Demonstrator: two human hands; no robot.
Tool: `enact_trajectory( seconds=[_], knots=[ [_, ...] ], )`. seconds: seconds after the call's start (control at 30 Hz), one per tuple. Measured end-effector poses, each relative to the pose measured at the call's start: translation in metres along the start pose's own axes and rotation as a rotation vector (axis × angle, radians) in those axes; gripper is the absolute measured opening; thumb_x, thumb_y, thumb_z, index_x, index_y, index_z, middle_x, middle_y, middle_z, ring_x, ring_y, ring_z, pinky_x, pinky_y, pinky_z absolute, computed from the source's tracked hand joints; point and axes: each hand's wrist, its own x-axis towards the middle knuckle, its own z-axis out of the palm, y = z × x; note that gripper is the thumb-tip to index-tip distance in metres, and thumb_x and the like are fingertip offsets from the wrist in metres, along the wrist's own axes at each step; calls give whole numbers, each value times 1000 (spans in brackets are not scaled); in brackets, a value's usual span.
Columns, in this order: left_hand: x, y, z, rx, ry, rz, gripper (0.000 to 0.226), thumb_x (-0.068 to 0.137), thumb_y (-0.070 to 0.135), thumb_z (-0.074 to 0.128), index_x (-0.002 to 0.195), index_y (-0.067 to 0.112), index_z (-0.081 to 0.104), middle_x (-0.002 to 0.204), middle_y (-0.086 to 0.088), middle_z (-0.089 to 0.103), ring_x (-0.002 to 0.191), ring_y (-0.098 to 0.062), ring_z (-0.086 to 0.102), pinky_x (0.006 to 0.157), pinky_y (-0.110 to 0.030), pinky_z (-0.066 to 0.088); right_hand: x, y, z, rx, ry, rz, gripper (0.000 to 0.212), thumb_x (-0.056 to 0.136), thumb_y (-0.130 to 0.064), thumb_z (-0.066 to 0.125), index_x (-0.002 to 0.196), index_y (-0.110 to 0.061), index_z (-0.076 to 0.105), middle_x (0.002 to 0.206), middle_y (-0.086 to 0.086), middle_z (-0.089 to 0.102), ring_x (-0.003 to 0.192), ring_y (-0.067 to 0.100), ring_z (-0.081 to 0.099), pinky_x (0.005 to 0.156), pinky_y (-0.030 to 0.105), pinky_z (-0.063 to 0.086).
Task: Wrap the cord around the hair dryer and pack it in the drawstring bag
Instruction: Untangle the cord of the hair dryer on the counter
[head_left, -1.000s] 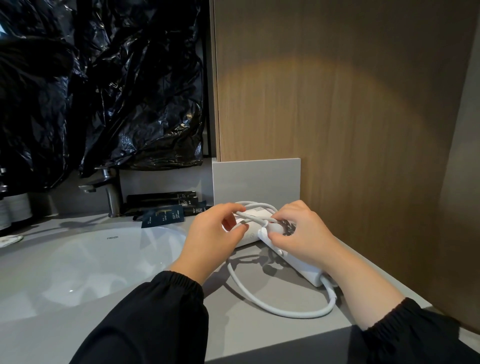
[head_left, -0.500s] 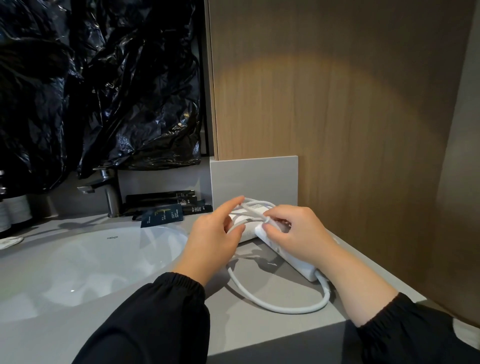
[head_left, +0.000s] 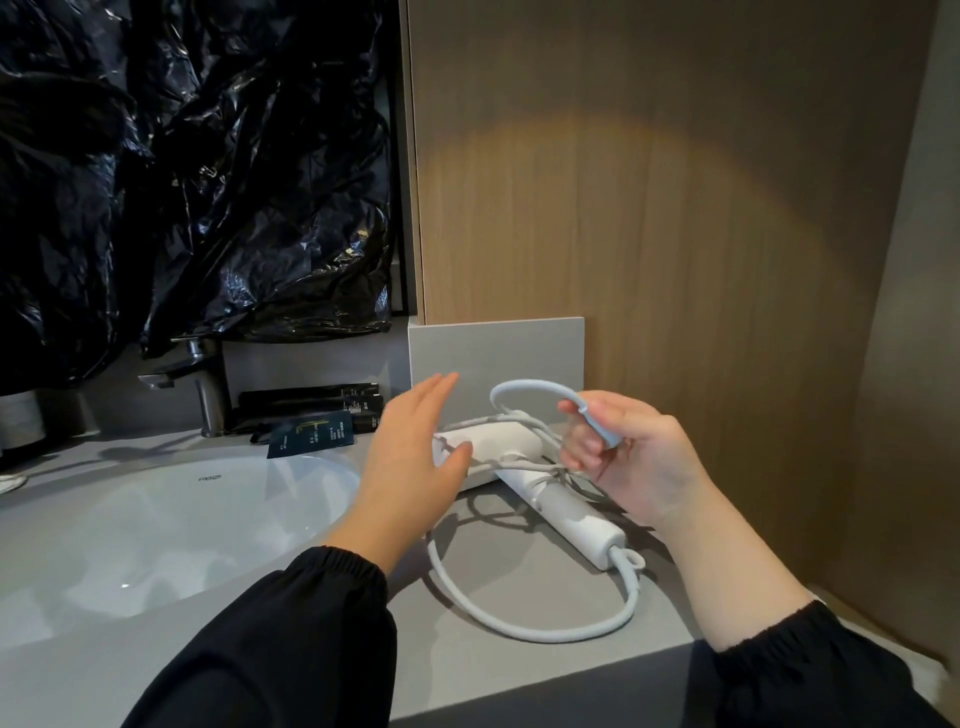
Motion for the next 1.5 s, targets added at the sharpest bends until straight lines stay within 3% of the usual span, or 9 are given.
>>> enact_trajectory(
  seconds=[0.17, 0.33, 0.43, 0.53, 0.77, 1.07, 1.27, 1.4, 1.5],
  knots=[
    [11, 12, 18, -258, -185, -105, 52, 88, 7, 59, 130, 36, 50, 120, 12, 58, 113, -3, 51, 96, -21, 42, 3, 3, -4, 10, -168, 62, 27, 65, -23, 80, 79, 0, 72, 48, 4, 41, 40, 13, 37, 46, 22, 37],
    [11, 10, 26, -259, -111, -157, 24, 83, 4, 66, 89, 27, 63, 86, 9, 67, 88, -10, 62, 70, -10, 47, 9, 3, 0, -56, 177, -24, 10, 86, -12, 61, 90, -8, 70, 62, 4, 49, 41, 11, 33, 43, 23, 26],
    [8, 12, 26, -207, -68, -120, 41, 83, 6, 66, 112, 34, 60, 79, 6, 66, 82, -14, 62, 77, -27, 50, 15, 6, -6, -294, 517, -110, 13, 92, -15, 61, 80, -11, 66, 67, 3, 55, 45, 14, 35, 45, 24, 28],
    [4, 14, 26, -111, -46, -28, 72, 87, 8, 63, 142, 45, 33, 81, 5, 64, 80, -12, 59, 76, -20, 44, 17, 10, -8, -559, 654, -202, 15, 89, -19, 66, 76, -15, 70, 67, -3, 62, 53, 13, 44, 52, 26, 36],
    [3, 8, 27, 35, -19, 55, 64, 90, 13, 61, 146, 29, 35, 89, 3, 68, 85, -17, 59, 78, -24, 44, 17, 22, -7, -1409, 607, -263, 24, 99, -23, 50, 106, -17, 72, 89, 3, 54, 77, 25, 53, 66, 34, 43],
    [7, 5, 25, 7, 75, 82, 46, 85, 12, 69, 129, 16, 59, 99, 0, 64, 79, -13, 53, 81, -26, 46, 33, 18, 2, -1550, 249, -348, 32, 91, 4, 52, 111, -13, 70, 105, 2, 43, 92, 26, 49, 71, 38, 45],
    [10, 3, 25, 24, 213, 82, 29, 86, 11, 67, 115, 8, 68, 87, -7, 69, 77, -23, 64, 75, -27, 47, 34, 27, 3, -1562, 327, -490, 31, 91, -7, 58, 122, -10, 64, 123, 11, 52, 108, 29, 53, 80, 37, 47],
    [16, 7, 19, -127, 252, -100, 21, 87, 12, 67, 107, 7, 71, 84, -4, 70, 77, -22, 67, 80, -32, 52, 27, 29, 11, -1520, 438, -780, 22, 83, -6, 66, 105, -5, 66, 105, 10, 56, 97, 22, 50, 77, 32, 45],
    [21, 10, 14, -209, 238, -173, 12, 88, 12, 66, 96, 8, 73, 71, 3, 66, 59, -6, 63, 64, -12, 48, 25, 31, 10, -1547, 346, -787, 4, 82, -5, 71, 82, -9, 68, 84, 2, 55, 81, 15, 45, 65, 26, 38]
  ],
)
